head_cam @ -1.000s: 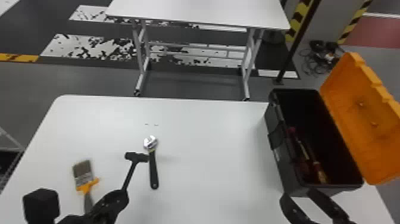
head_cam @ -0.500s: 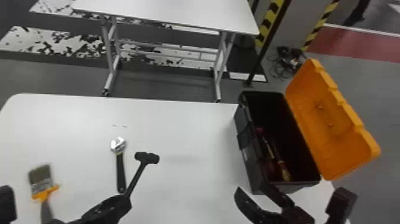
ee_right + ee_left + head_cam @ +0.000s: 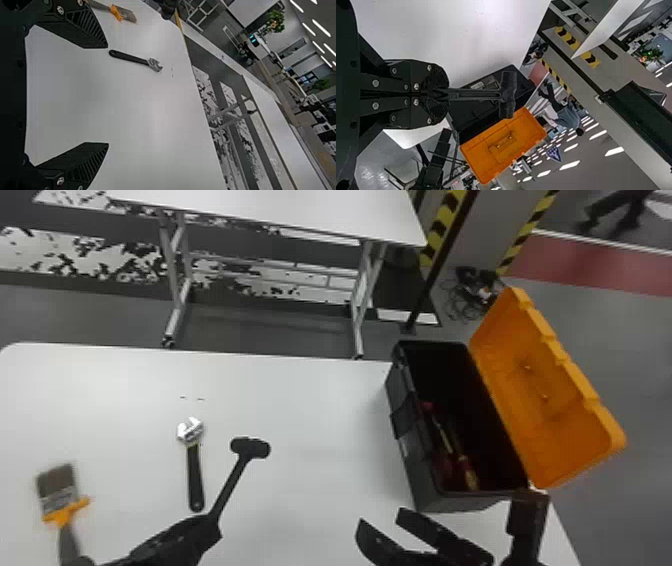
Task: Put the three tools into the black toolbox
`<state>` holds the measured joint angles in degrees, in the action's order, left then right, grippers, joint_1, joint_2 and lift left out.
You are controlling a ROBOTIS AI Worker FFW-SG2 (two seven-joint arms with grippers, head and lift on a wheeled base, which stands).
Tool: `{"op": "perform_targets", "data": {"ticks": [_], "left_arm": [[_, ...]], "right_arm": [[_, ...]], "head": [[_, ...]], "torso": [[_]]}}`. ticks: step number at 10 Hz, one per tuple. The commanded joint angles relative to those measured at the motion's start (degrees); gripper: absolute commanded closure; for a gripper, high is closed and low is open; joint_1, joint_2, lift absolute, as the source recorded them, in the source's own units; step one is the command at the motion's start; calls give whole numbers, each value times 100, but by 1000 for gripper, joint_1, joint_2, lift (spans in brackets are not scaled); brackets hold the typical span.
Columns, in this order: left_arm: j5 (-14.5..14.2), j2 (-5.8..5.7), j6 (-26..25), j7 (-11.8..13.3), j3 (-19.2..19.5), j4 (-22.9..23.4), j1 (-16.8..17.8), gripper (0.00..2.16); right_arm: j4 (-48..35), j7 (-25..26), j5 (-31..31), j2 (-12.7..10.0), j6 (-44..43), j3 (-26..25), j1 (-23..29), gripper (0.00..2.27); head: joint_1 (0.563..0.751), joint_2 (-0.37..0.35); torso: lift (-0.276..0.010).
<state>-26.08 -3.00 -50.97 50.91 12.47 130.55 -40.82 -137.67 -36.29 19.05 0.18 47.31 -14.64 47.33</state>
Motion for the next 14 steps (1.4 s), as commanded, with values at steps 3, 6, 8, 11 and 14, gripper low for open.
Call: {"op": "perform_targets", "data": {"ticks": [3, 6, 8, 11, 14], "left_arm": [[15, 1, -85, 138, -60, -3, 4, 2078], [85, 1, -243, 270, -236, -29, 22, 2078], [279, 1, -243, 314, -394, -38, 22, 2078], [384, 1, -225, 340, -596, -38, -22, 2078], [437, 1, -225, 393, -781, 6, -75, 2078]], "right_arm": [[-559, 8, 327, -23, 2086, 339, -408, 130], [-674, 140, 292, -23, 2367, 717, -795, 130], [-656, 289, 231, -23, 2385, 946, -927, 130], [-621, 465, 204, -23, 2350, 1377, -1015, 130], [-471, 456, 204, -23, 2244, 1544, -1129, 130]], "head": [[695, -82], [695, -5], [695, 6], [695, 28], [695, 56]], "torso": [[-51], [-51], [-51], [-51], [-51]]}}
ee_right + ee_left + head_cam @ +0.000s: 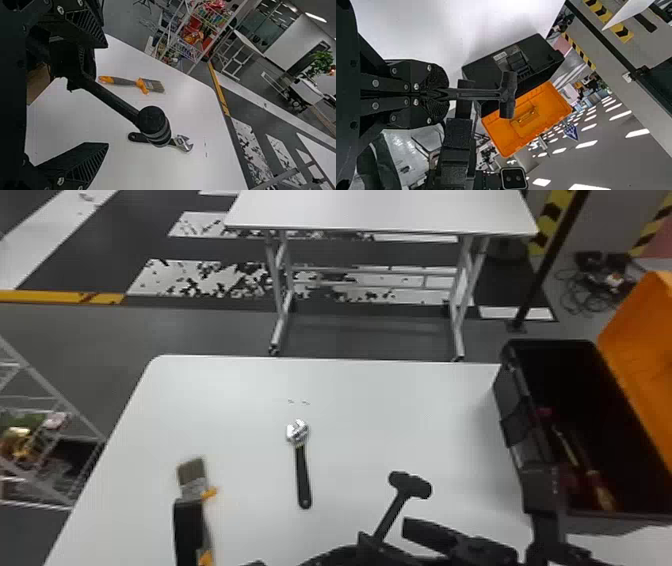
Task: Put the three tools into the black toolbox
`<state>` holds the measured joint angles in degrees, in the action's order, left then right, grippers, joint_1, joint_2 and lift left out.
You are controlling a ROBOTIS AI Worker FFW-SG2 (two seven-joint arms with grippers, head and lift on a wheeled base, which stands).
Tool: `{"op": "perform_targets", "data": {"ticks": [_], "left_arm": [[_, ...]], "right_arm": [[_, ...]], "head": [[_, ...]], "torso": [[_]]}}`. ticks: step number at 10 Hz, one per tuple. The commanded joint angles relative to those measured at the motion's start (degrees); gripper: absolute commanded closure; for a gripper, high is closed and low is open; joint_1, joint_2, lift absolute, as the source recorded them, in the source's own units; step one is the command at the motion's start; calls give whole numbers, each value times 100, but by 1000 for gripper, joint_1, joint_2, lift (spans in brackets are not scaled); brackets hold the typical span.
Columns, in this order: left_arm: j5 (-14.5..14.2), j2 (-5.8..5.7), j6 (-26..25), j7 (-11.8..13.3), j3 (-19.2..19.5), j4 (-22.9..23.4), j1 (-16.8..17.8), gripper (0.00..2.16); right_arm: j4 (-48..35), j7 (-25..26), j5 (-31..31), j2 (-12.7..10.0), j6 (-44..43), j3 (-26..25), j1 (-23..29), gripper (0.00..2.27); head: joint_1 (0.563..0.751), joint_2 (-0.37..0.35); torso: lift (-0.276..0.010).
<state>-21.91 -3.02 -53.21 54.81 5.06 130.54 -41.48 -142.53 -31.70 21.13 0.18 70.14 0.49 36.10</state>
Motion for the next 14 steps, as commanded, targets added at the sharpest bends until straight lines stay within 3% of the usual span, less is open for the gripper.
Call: {"op": "perform_targets", "data": {"ticks": [1, 3, 4, 5, 11, 12, 13, 14], "left_arm": [[55, -6, -1, 3, -145, 6, -27, 2078], [117, -15, 16, 12, -268, 6, -45, 2078], [187, -15, 52, 3, -312, 6, -54, 2078], [196, -15, 52, 3, -304, -20, -54, 2078], [266, -6, 87, -85, -277, -55, -45, 2074], [266, -6, 87, -102, -268, -55, -36, 1997], [266, -6, 69, -85, -268, -55, -36, 1642], [266, -6, 34, -41, -242, -55, -27, 255]], "right_arm": [[32, -11, -4, -23, -92, 65, -6, 130], [50, -2, 5, -23, -197, 83, 11, 144], [67, -11, -21, -23, -496, 83, 55, 869], [58, 129, -21, -23, -619, 127, 126, 2250], [50, 68, -65, -23, -971, 127, 205, 2246], [41, 68, -65, -23, -971, 127, 214, 2246], [41, 68, -65, -23, -953, 118, 214, 2246], [6, 68, -83, -23, -953, 109, 249, 2246]], "head": [[695, 55], [695, 43], [695, 31], [695, 19], [695, 15], [695, 15], [695, 17], [695, 18]], "torso": [[-51], [-51], [-51], [-51], [-51], [-51], [-51], [-51]]}}
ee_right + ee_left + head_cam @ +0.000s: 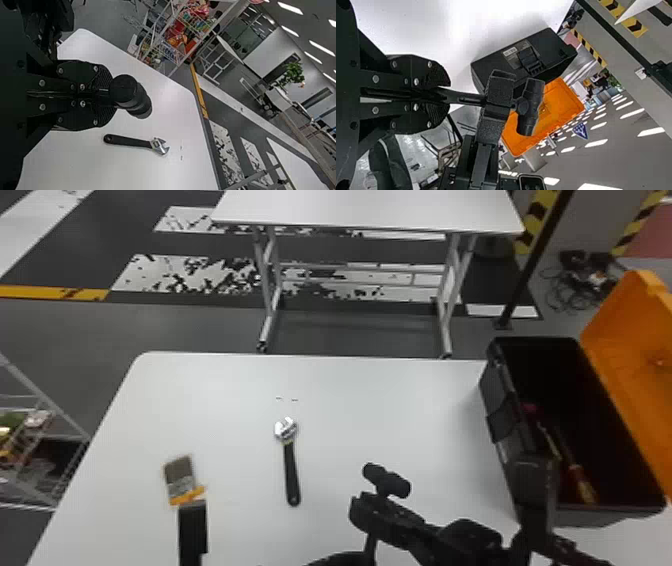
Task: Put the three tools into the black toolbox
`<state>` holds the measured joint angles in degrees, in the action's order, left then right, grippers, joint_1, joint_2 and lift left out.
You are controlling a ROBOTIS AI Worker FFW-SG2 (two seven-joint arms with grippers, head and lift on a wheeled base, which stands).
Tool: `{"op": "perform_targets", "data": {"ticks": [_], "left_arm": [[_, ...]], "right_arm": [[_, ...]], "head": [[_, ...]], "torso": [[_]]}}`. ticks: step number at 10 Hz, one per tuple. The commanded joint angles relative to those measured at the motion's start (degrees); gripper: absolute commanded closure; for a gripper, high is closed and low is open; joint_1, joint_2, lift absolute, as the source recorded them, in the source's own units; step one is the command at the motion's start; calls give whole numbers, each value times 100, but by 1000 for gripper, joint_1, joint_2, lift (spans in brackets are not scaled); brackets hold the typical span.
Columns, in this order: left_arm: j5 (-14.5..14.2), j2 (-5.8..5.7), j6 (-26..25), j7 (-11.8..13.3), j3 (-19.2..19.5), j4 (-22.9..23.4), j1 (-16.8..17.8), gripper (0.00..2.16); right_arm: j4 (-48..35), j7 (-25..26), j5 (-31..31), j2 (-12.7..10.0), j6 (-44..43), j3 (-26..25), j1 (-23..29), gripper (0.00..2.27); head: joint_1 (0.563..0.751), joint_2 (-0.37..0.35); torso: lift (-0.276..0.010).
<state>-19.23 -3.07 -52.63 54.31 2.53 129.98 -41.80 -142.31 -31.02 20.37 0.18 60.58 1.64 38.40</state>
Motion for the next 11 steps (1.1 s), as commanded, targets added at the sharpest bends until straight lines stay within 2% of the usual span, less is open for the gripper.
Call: {"op": "perform_targets", "data": {"ticks": [1, 4, 5, 6, 8, 10, 11], "left_arm": [[-1, 0, -24, 9, 28, 1, 5, -2], [-19, 17, -6, -8, 424, -70, -110, 26], [-19, 61, 64, -52, 643, -78, -189, 26], [-28, 184, 99, -78, 951, -87, -250, 26], [-195, 322, 117, -52, 1725, -122, -338, 33], [-467, 322, 117, 132, 2313, -210, -400, 36], [-546, 322, 117, 247, 2463, -272, -400, 36]], "right_arm": [[-69, 8, -95, -23, 3, -24, 28, 2246], [-869, 52, -763, -23, 91, -367, 28, 2250], [-1159, 52, -1132, -23, 126, -498, -25, 2250], [-1247, 52, -1211, -23, 161, -788, -96, 2250], [-1361, 26, -921, 18, 372, -1597, -271, 2250], [-1343, 0, -605, 272, 601, -2625, -807, 2250], [-1247, -9, -649, 466, 636, -2845, -1027, 2250]], "head": [[695, 17], [695, -5], [695, -25], [695, -42], [695, -57], [695, -54], [695, -80]], "torso": [[-51], [-51], [-51], [-51], [-51], [-51], [-51]]}}
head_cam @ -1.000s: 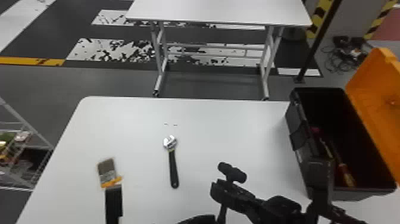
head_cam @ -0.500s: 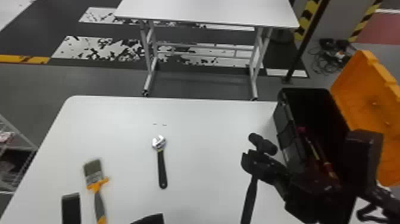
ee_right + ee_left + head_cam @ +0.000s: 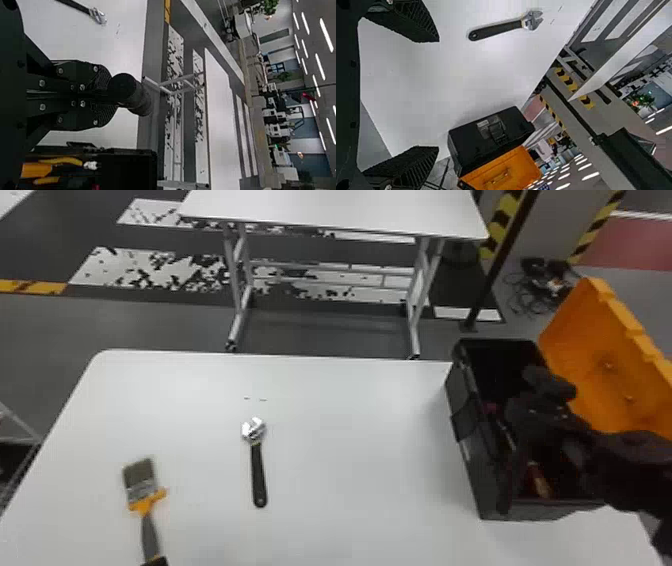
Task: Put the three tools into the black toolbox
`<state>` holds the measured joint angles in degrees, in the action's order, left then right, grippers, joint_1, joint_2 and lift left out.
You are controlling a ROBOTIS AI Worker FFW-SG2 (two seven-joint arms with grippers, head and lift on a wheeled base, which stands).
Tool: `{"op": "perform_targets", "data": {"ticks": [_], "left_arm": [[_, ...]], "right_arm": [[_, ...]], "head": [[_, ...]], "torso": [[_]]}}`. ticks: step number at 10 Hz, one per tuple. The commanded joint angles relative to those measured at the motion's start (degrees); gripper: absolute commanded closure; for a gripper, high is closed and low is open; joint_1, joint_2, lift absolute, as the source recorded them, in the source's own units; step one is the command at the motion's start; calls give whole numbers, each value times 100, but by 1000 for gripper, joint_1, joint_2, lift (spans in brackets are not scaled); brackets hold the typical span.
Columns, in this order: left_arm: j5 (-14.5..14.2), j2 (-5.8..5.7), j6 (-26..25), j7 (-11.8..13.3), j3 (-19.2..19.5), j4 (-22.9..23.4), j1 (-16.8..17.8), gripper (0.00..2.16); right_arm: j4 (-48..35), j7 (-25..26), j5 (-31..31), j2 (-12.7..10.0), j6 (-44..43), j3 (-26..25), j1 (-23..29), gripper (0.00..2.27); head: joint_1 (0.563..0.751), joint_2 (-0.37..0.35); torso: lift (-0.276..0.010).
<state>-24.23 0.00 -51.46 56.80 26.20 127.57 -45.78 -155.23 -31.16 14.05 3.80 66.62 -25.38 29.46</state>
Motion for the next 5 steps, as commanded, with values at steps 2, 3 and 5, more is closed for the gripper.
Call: {"op": "perform_targets", "data": {"ticks": [2, 3, 5], "left_arm": [[-117, 15, 87, 217, 148, -48, -72, 36], [-134, 15, 192, 331, 148, -39, -133, 33], [-319, 15, 245, 577, 315, -39, -247, 33]], "right_arm": [[625, -197, -16, 376, -338, -309, -512, 2250], [950, -259, -42, 376, -865, -265, -573, 2250], [1355, -566, -464, 428, -1656, 60, -582, 2250]], "head": [[695, -147], [695, -170], [695, -186]], "torso": [[-51], [-51], [-51]]}}
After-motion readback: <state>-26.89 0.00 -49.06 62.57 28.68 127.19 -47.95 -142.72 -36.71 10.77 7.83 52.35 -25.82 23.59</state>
